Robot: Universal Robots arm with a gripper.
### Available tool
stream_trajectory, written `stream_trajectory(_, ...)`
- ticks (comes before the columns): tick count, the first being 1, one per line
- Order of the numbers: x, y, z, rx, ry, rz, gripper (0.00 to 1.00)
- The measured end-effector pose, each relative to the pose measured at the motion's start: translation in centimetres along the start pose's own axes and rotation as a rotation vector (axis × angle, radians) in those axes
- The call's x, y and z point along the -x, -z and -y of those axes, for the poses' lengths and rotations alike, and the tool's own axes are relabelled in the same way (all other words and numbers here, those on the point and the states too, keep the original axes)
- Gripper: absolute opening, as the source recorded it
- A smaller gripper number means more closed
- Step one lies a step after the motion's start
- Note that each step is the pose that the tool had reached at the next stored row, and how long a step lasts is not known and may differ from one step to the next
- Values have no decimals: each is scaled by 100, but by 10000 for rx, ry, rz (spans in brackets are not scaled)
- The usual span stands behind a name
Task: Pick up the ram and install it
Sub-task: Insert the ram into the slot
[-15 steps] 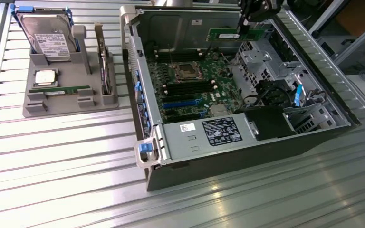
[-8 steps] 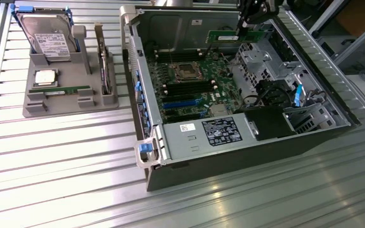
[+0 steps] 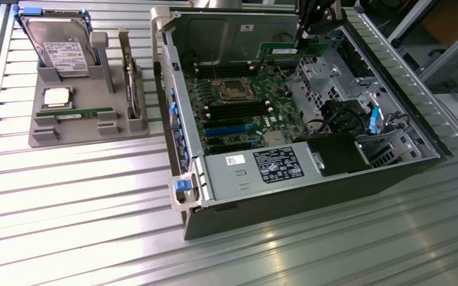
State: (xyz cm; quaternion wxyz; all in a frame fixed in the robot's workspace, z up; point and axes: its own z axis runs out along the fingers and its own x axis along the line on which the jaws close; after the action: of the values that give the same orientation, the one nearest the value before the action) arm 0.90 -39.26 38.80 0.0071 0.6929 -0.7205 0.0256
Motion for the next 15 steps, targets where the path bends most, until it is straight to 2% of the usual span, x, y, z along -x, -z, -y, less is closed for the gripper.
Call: stream_trajectory(15,7,-150,-4,0,0,0,12)
